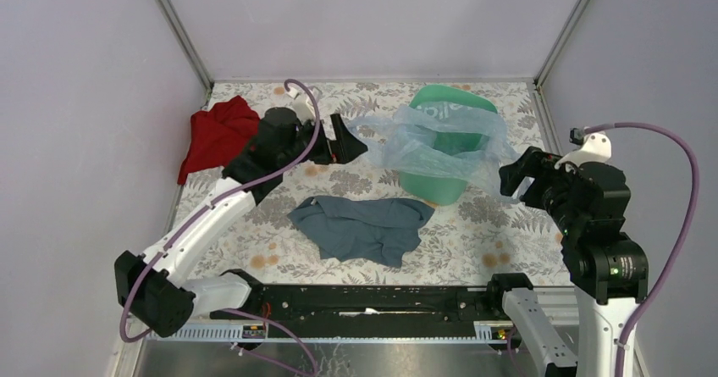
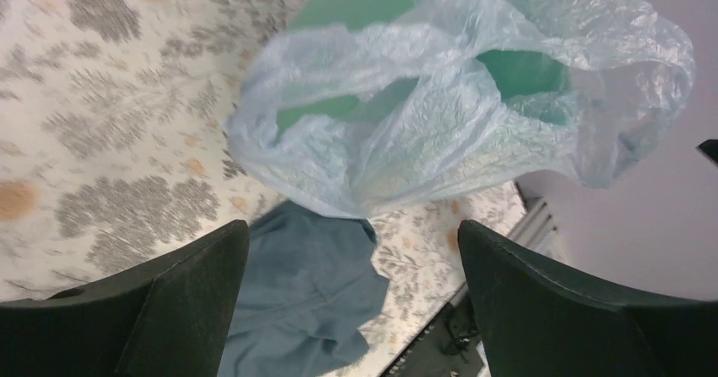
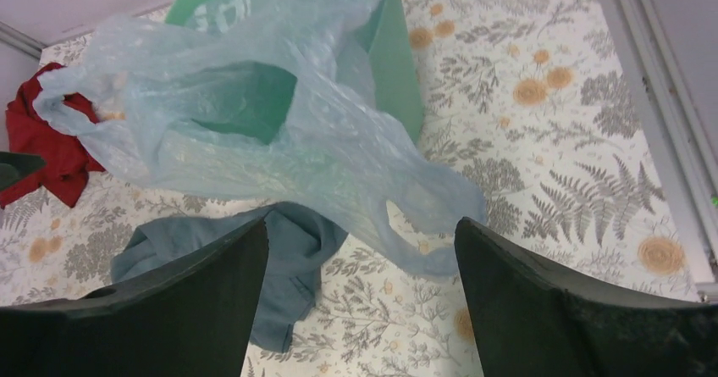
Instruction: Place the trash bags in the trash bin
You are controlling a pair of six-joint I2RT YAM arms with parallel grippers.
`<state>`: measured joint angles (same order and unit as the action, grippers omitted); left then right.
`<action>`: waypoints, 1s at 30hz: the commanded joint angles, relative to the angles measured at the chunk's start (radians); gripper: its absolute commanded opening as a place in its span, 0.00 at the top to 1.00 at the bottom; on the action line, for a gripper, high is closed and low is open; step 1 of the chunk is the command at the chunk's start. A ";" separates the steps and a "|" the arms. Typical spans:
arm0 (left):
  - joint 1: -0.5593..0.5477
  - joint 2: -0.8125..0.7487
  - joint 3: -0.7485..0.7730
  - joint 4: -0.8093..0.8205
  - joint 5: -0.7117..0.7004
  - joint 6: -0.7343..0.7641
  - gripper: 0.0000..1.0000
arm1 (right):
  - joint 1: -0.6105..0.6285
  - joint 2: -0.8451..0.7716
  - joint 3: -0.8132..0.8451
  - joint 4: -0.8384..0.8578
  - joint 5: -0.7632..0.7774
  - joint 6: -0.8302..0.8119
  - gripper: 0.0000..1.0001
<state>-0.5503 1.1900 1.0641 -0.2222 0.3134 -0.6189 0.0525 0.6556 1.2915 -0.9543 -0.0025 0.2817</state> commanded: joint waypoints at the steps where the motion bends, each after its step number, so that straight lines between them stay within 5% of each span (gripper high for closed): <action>1: 0.010 0.034 0.144 -0.095 -0.054 0.156 0.01 | 0.005 0.087 0.034 0.097 -0.017 -0.099 0.13; 14: 0.010 0.311 0.377 -0.068 0.000 0.472 0.01 | 0.006 0.264 -0.012 0.382 0.035 -0.107 0.35; 20: 0.019 0.364 0.424 -0.024 0.012 0.455 0.07 | 0.005 0.317 -0.002 0.438 0.054 -0.087 0.59; 30: 0.024 0.544 0.551 0.114 -0.034 0.208 0.63 | 0.003 0.455 0.014 0.526 0.237 -0.093 0.85</action>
<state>-0.5350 1.6650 1.5379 -0.2211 0.2943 -0.3000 0.0525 1.0615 1.2709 -0.5186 0.1329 0.1986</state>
